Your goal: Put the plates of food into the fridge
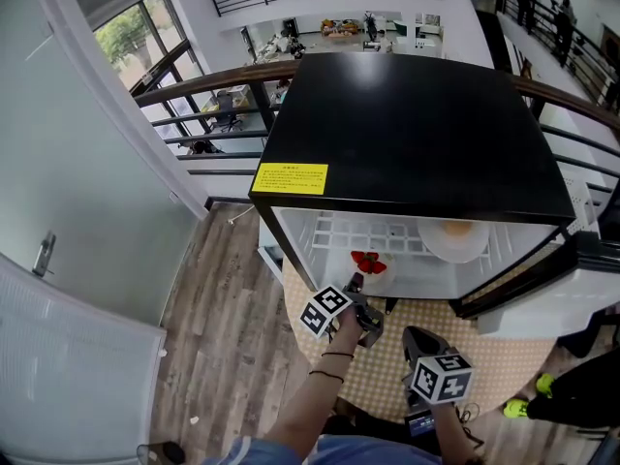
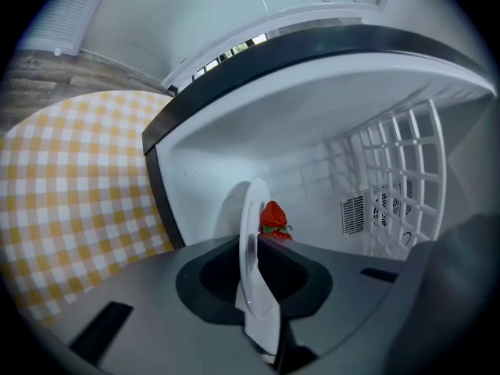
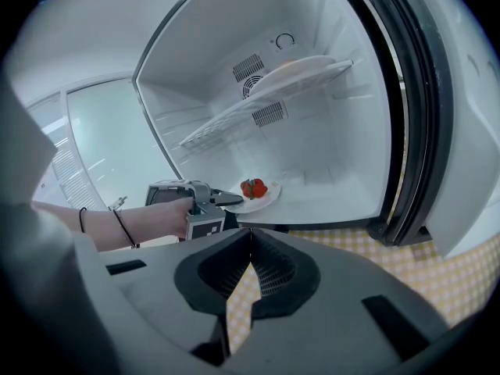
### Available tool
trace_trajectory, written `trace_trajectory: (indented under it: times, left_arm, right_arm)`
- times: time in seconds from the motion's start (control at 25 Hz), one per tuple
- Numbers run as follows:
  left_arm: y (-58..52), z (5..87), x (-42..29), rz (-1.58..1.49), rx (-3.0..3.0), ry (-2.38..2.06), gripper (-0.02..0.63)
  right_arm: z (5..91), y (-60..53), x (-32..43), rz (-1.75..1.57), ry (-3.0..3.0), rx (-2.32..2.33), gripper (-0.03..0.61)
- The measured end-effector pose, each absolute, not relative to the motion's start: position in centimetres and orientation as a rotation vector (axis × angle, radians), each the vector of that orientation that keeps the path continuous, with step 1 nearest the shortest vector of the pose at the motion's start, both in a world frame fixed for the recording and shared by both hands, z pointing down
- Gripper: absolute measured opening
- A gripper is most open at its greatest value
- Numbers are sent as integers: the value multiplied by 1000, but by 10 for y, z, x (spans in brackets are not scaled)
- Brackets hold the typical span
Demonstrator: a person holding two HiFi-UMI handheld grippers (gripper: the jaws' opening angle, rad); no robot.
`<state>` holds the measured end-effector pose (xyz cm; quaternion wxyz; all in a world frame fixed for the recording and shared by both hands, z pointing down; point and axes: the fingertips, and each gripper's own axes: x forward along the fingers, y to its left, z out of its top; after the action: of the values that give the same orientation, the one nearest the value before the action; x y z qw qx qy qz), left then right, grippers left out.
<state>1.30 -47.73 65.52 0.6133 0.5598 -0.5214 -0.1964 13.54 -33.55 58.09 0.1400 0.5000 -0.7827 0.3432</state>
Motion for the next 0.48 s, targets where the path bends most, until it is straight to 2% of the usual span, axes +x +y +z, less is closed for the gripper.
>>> trace_trajectory:
  times: [0.2, 0.48]
  left_arm:
    - [-485, 641, 17, -412, 1372, -1221, 186]
    - [-482, 637, 14, -135, 1516, -1356, 286]
  right_arm:
    - [582, -334, 132, 994, -2262, 1441, 17]
    - [581, -334, 135, 999, -2253, 1458, 17]
